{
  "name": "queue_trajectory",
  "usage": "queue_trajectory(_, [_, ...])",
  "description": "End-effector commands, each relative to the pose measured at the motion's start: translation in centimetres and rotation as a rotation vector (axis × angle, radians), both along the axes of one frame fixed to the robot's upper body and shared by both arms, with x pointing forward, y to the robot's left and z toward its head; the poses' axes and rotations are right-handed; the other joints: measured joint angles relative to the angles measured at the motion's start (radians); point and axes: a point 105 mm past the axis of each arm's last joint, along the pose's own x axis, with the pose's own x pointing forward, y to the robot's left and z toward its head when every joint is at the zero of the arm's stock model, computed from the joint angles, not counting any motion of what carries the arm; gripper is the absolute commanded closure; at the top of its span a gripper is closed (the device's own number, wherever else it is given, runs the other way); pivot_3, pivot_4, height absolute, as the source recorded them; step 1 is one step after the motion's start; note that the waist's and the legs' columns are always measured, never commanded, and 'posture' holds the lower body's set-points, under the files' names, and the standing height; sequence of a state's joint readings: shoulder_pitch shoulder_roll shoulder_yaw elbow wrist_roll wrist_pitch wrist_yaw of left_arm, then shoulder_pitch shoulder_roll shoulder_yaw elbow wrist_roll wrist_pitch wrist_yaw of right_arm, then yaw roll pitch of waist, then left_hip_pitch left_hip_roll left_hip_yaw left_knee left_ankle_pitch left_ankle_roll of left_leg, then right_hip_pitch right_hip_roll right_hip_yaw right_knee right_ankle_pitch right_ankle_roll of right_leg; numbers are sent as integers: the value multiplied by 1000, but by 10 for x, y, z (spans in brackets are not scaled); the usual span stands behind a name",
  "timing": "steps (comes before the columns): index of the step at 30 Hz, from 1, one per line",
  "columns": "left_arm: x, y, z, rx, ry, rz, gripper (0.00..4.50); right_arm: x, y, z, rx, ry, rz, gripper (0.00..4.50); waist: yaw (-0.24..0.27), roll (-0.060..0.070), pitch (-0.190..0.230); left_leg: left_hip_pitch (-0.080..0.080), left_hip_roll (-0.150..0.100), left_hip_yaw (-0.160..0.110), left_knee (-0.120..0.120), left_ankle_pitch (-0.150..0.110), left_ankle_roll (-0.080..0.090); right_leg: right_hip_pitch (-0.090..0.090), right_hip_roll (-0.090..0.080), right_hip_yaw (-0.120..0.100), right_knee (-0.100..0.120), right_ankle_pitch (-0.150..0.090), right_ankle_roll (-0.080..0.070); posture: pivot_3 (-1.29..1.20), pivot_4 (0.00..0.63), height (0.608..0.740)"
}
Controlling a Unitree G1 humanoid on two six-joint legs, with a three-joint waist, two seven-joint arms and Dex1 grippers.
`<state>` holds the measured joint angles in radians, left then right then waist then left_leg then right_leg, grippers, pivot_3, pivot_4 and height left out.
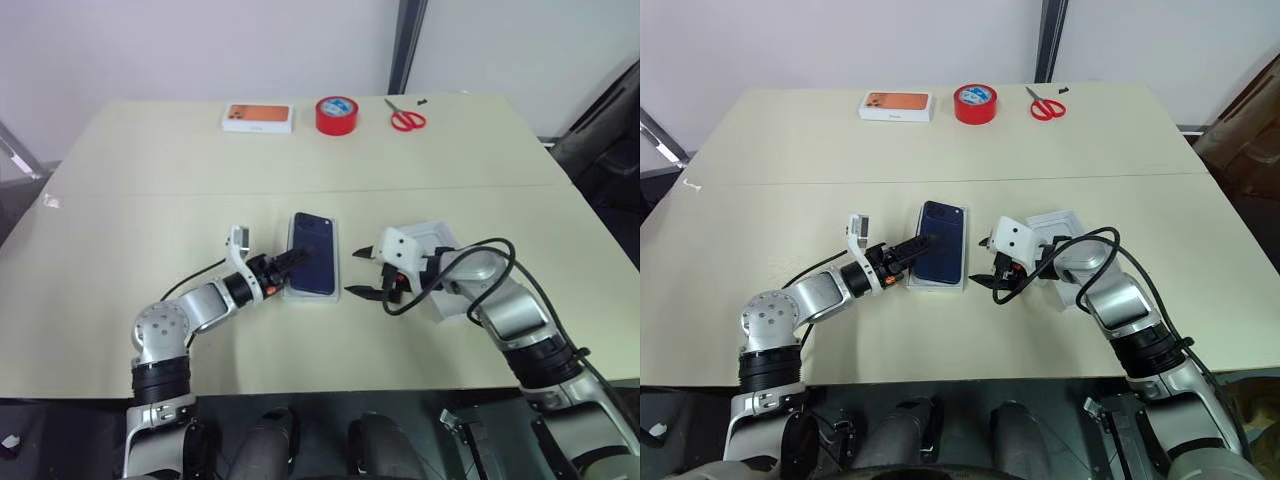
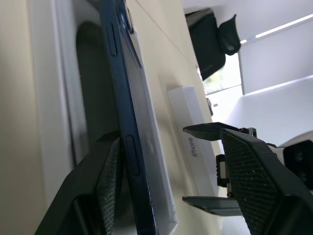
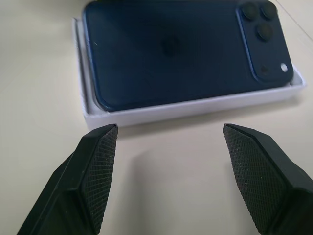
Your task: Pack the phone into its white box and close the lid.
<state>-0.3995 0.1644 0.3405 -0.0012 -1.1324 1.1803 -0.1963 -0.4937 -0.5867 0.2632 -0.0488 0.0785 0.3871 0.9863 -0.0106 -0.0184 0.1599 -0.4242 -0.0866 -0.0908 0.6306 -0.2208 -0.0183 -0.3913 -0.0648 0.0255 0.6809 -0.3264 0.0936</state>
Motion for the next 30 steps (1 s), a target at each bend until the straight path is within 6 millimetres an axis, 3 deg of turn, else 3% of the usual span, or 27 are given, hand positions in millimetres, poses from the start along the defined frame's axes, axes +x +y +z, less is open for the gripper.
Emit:
queue_trajectory(1, [-5,2,11,20,-39,-31,1178,5,1,12,4,-61,8,881,0,0,0,0,0,0,0,0,0,0,0,0,0,0,0,0,150,734])
queue_trajectory(13, [-15,13,19,80,-62,-57,1178,10,7,14,13,-75,13,881,0,0,0,0,0,0,0,0,0,0,0,0,0,0,0,0,150,734])
queue_trajectory(19, [-14,-3,10,181,-41,-121,1178,12,13,13,17,-82,22,881,1,0,0,0,0,0,0,0,0,0,0,0,0,0,0,0,150,734])
queue_trajectory(22, [-15,-7,15,189,-69,-145,1178,12,14,13,19,-85,23,881,1,0,0,0,0,0,0,0,0,0,0,0,0,0,0,0,150,734])
queue_trajectory(30, [-16,0,16,269,-43,-192,1178,12,13,12,17,-93,10,881,-1,0,0,0,0,0,0,0,0,-1,0,0,0,0,0,0,150,734])
